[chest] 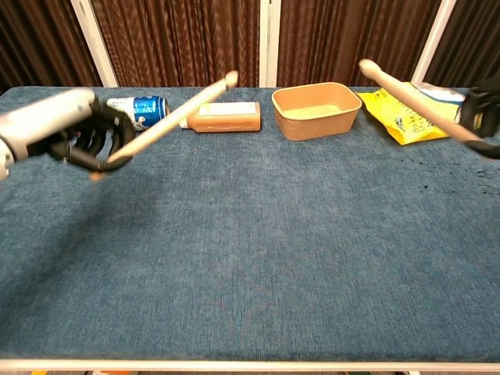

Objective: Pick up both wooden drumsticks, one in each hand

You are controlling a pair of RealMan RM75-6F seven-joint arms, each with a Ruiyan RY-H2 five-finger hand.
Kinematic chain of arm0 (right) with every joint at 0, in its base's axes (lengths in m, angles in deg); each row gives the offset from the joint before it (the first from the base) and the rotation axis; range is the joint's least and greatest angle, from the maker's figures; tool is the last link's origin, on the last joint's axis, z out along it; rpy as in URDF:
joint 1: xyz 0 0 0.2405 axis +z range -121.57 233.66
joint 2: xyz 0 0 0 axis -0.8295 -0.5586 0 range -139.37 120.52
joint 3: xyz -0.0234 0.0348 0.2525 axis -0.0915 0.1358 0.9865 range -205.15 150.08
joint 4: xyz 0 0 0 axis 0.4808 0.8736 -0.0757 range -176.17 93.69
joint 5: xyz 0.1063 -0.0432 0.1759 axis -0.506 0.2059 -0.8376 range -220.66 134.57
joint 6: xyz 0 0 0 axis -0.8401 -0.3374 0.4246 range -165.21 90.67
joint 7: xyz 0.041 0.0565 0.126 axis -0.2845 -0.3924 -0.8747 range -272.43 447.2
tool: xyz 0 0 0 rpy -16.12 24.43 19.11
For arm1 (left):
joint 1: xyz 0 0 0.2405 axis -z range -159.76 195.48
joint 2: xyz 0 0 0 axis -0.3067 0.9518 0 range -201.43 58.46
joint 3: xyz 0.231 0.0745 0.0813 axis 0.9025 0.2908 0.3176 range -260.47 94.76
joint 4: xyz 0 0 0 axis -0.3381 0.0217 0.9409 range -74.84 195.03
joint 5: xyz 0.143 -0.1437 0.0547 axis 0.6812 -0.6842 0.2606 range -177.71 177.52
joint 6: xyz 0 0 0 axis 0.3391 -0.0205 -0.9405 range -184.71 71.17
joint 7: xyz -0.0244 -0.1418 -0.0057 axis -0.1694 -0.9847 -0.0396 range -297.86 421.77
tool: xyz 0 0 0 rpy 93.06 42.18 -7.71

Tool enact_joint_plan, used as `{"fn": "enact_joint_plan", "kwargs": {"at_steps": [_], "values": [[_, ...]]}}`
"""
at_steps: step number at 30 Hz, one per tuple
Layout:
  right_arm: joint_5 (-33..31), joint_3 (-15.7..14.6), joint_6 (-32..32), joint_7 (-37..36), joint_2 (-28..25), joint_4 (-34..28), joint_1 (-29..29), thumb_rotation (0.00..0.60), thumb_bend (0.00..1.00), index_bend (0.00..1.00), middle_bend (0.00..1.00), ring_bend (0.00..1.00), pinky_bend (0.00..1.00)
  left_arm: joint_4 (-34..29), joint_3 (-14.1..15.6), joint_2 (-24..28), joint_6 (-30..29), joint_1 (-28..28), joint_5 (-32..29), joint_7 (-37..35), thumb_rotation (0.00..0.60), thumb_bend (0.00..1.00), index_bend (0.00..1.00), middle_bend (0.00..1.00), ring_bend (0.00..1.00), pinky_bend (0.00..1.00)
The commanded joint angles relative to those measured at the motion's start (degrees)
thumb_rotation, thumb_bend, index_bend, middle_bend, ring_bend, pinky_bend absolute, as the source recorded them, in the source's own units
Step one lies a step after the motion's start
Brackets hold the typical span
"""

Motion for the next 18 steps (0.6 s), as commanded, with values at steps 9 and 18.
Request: {"fn": "enact_joint_plan", "kwargs": {"at_steps": [9,18], "values": [[-0.1,2.3,-0.1,-3.4,9.6,-5.6,2.1,0.600,1.00,0.70,0.66,0.50,0.46,1.3,-1.0,1.1,-4.4,6.9,13.6,-15.9,0.600,0.56,0.68,0.74,0.72,0.80],[-4.3,4.3,1.0,-0.4,14.6,-7.0,3.0,0.600,1.00,0.71,0.66,0.51,0.46,1.3,0.0,0.0,-4.4,9.0,15.2,-16.3,0.600,0.56,0.68,0.74,0.72,0.80]]}}
